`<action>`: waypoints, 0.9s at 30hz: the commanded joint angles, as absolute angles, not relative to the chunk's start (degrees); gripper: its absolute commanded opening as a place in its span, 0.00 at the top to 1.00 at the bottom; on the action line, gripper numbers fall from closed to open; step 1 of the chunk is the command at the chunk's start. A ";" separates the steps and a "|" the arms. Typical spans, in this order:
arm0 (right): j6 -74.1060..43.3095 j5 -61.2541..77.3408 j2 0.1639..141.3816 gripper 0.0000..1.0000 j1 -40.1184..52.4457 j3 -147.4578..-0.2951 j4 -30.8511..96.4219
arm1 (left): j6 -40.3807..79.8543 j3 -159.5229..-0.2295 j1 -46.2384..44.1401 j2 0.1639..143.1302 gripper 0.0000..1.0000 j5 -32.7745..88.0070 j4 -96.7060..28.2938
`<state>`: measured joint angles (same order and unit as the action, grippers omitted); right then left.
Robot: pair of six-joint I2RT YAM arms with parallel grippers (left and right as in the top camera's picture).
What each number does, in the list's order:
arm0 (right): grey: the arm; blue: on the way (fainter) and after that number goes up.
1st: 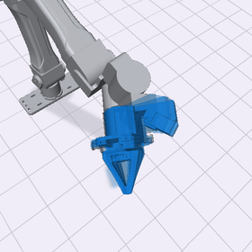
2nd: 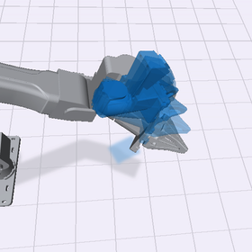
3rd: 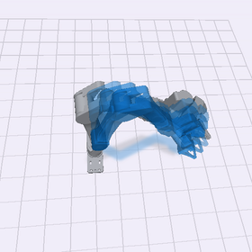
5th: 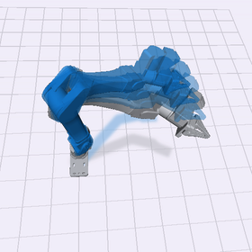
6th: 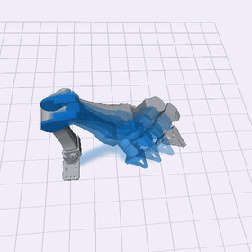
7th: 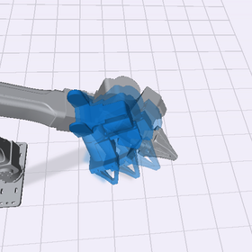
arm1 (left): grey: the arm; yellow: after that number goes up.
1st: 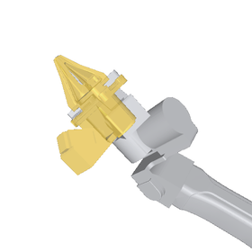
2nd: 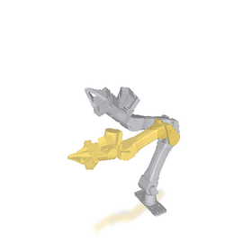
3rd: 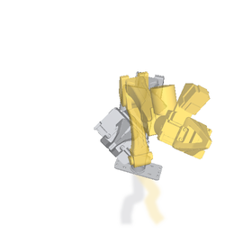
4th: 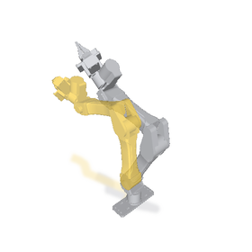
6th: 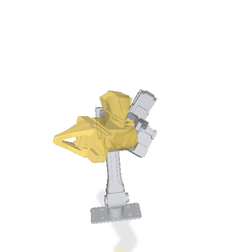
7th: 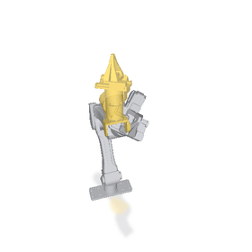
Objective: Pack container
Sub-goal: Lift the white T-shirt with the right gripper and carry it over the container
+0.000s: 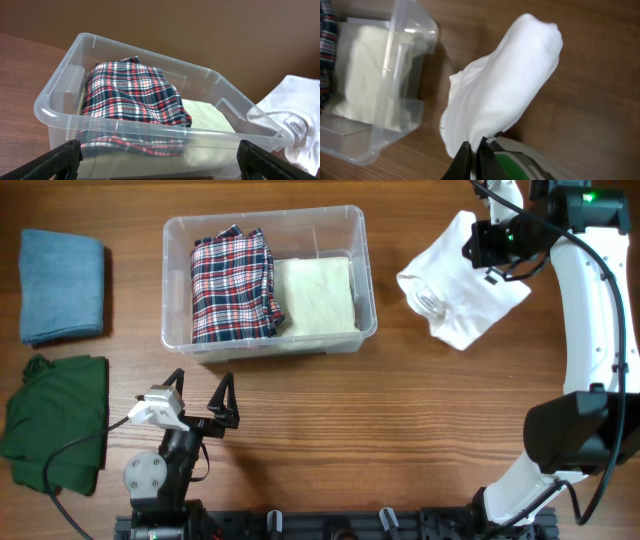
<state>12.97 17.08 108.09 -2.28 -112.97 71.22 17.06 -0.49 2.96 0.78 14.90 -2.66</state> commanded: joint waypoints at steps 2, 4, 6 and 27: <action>10.33 16.29 106.48 0.96 0.12 -121.10 73.03 | 16.97 -0.34 2.68 0.51 0.00 14.74 -3.01; 9.39 16.29 106.34 0.96 1.56 -124.46 74.15 | 16.97 -0.34 2.68 0.51 0.00 14.74 -3.01; 8.29 16.32 106.26 0.96 3.18 -127.20 74.63 | 16.97 -0.34 2.68 0.51 0.00 14.74 -3.01; -18.09 16.25 106.94 0.96 26.24 -136.40 50.04 | 16.97 -0.34 2.68 0.56 0.00 14.74 -3.01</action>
<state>-12.56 16.40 107.98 23.29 -134.78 53.36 17.06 -0.49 2.96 0.80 14.90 -2.66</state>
